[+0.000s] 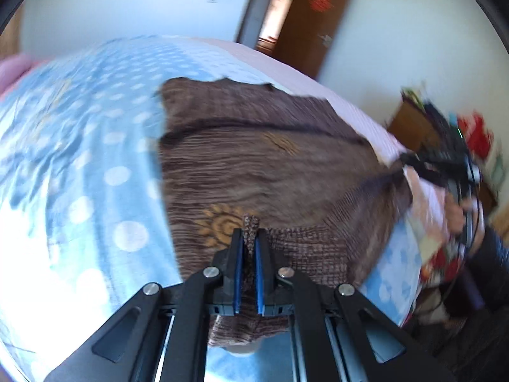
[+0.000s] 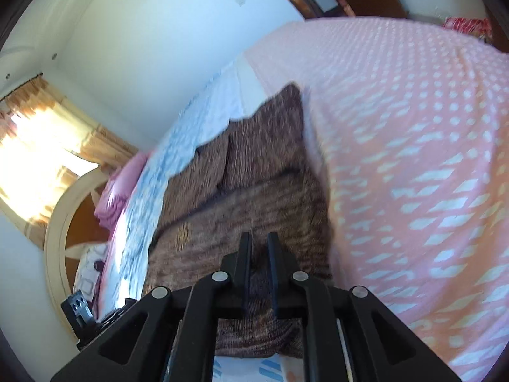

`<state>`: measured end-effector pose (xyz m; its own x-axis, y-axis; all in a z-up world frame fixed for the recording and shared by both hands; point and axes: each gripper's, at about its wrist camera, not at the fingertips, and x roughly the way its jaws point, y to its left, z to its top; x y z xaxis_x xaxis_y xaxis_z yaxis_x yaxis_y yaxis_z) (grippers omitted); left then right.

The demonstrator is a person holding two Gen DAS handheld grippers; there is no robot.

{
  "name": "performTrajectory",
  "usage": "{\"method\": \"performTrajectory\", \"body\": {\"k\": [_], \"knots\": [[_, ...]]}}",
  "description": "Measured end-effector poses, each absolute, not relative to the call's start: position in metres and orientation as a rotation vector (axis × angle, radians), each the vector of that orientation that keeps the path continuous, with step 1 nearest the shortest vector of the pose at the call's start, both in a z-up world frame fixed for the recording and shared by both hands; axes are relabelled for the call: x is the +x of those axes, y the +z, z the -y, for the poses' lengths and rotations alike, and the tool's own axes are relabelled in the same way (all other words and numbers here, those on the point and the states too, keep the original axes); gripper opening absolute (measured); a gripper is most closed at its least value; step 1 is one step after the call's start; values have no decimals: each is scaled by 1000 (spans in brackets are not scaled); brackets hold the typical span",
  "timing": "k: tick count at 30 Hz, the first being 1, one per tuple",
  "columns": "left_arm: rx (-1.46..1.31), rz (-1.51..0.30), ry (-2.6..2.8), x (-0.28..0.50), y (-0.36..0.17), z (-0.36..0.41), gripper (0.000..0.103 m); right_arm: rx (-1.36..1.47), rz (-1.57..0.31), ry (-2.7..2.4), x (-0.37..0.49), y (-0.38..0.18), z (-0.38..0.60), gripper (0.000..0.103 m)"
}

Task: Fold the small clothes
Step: 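Lift the hem with both tools and fold it toward the collar, then press the folded hem flat with both tools and open them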

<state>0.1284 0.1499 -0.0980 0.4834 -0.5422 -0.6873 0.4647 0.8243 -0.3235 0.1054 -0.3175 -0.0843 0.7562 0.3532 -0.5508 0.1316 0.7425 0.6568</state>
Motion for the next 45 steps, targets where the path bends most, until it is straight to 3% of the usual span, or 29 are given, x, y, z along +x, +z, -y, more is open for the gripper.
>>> {"method": "performTrajectory", "body": {"k": [2,9,11,12,21,24,25,28,30,34,45], "knots": [[-179,-888,-583,137,-106,-159,7,727,-689,98,97,-76,324,21],[-251,-918,-563,137,-127,-161,7,407,-784,43,80,-67,307,27],[-270,-917,-566,139,-128,-162,7,296,-818,59,79,-71,292,42],[-275,-918,-567,141,-127,-162,8,229,-829,67,80,-73,282,45],[-188,-917,-558,139,-124,-153,8,45,-850,115,123,-94,247,45],[-176,-918,-570,140,-125,-153,15,-6,-904,143,139,-107,235,45],[-174,-918,-573,141,-125,-153,15,-44,-918,131,141,-112,231,45],[-165,-913,-574,140,-125,-152,15,-44,-908,148,137,-109,228,15],[-143,-908,-574,139,-125,-150,15,-40,-903,135,133,-104,228,11],[-104,-899,-570,137,-116,-146,7,8,-850,129,120,-82,233,10],[-236,-794,-482,169,-69,-163,7,123,-652,86,117,-14,243,10]]}}
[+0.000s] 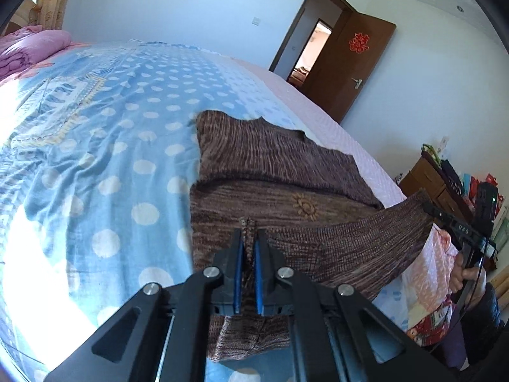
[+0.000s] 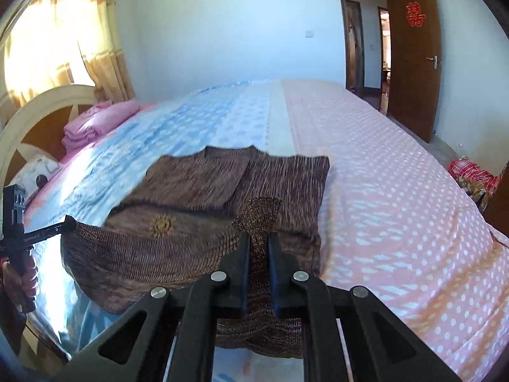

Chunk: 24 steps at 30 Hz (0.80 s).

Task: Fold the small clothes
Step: 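Press the folded hem flat with both tools and open them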

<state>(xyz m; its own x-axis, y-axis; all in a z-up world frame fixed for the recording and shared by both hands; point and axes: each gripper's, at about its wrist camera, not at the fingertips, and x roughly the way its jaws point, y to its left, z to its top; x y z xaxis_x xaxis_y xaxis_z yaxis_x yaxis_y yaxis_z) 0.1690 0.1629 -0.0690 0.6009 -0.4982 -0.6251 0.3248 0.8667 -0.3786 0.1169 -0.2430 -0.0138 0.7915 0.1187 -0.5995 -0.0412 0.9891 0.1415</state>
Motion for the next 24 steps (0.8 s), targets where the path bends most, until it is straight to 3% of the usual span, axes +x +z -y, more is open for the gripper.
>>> {"method": "performTrajectory", "body": {"k": [24], "knots": [[-285,-742,-334,335,-39,-119,7,68,-594,-63,252,-2,266,10]]}}
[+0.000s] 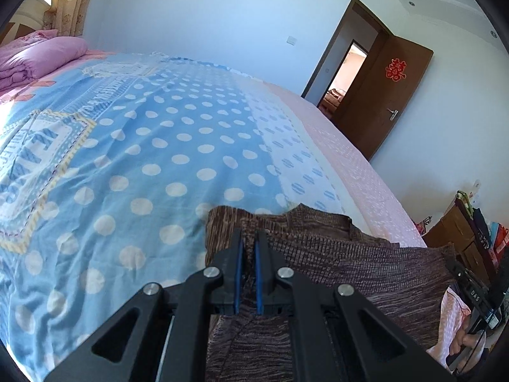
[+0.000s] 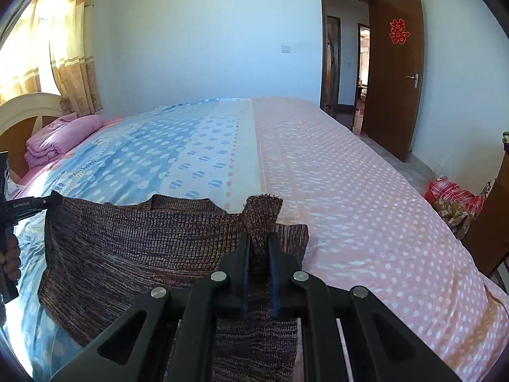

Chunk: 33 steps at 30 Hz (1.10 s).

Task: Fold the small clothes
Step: 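Press the folded hem flat with both tools and open them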

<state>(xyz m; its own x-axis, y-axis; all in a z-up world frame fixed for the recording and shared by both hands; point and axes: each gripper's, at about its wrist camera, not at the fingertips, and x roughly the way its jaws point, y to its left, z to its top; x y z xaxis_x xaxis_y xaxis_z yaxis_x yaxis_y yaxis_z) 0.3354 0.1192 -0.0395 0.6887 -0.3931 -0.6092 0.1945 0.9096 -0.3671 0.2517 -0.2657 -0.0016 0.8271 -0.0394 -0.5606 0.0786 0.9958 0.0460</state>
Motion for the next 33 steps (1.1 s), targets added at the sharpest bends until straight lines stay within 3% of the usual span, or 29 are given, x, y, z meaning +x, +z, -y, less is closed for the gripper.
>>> {"method": "performTrajectory", "body": {"k": [8,18,23,27,30,32,33], "knots": [[-311,-730,-289,397,-47,-105,7,71,-587,-155,322,-25,288,10],[-304,-904,-124,455,-127,-96,6,136,-776,-192,369,-102,307,13],[-328,-902,-111,448,-122,-103,6,307,-754,-111,363,-93,333,17],[-211,-856,-122,423,-101,-95,6,442,-555,-222,305,-53,368,17],[-92,-814,-156,402,-82,-74,13,374,-617,-185,279,-46,360,17],[-37,-793,-204,384,-72,-53,28,308,-670,-157,265,-50,342,17],[-8,-787,-213,380,-71,-43,41,282,-683,-134,260,-53,330,17]]}}
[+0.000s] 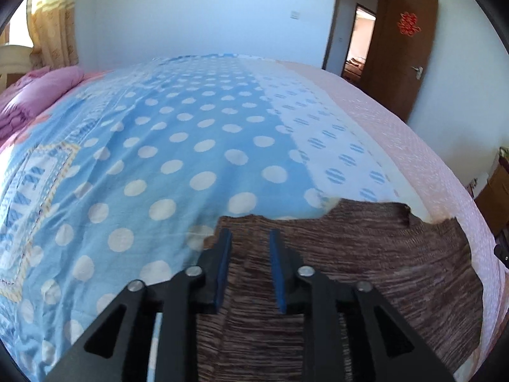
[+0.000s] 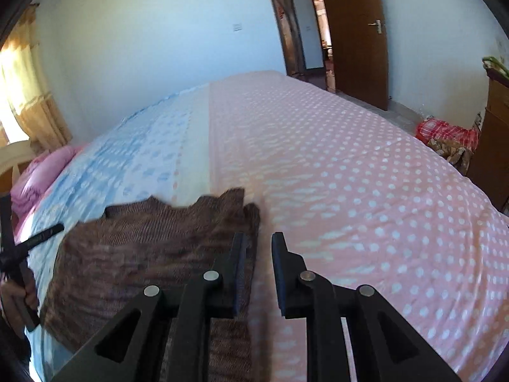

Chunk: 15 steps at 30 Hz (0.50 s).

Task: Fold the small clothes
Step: 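Press the folded hem flat with both tools and open them, then smooth the folded sweater rectangle flat with both open tools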

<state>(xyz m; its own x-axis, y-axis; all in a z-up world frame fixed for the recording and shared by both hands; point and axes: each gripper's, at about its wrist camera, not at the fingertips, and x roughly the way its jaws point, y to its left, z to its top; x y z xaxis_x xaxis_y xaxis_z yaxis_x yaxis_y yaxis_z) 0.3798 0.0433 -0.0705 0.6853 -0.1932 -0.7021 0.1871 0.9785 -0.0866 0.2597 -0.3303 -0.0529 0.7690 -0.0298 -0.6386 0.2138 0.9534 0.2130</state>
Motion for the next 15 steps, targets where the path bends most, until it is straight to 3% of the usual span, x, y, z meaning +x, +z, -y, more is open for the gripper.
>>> {"method": "performTrajectory", "body": {"k": [4,6,9,10,12,15], "knots": [[105,-780,-128,381,-85,-10,46,159,-718,-61,253,-69,280,17],[71,-855,-35,392,-106,-21,45,135,-763,-19,254,-83,265,17],[-97,-879,-23,393,-112,-58,53,71,-822,-20,253,-109,260,17],[-101,-878,9,393,-113,-65,69,74,-810,-12,248,-110,262,17],[-148,-883,37,393,-118,-79,79,106,-827,-2,243,-110,269,17],[-188,-910,27,401,-122,-85,85,123,-807,6,237,-113,273,17]]}}
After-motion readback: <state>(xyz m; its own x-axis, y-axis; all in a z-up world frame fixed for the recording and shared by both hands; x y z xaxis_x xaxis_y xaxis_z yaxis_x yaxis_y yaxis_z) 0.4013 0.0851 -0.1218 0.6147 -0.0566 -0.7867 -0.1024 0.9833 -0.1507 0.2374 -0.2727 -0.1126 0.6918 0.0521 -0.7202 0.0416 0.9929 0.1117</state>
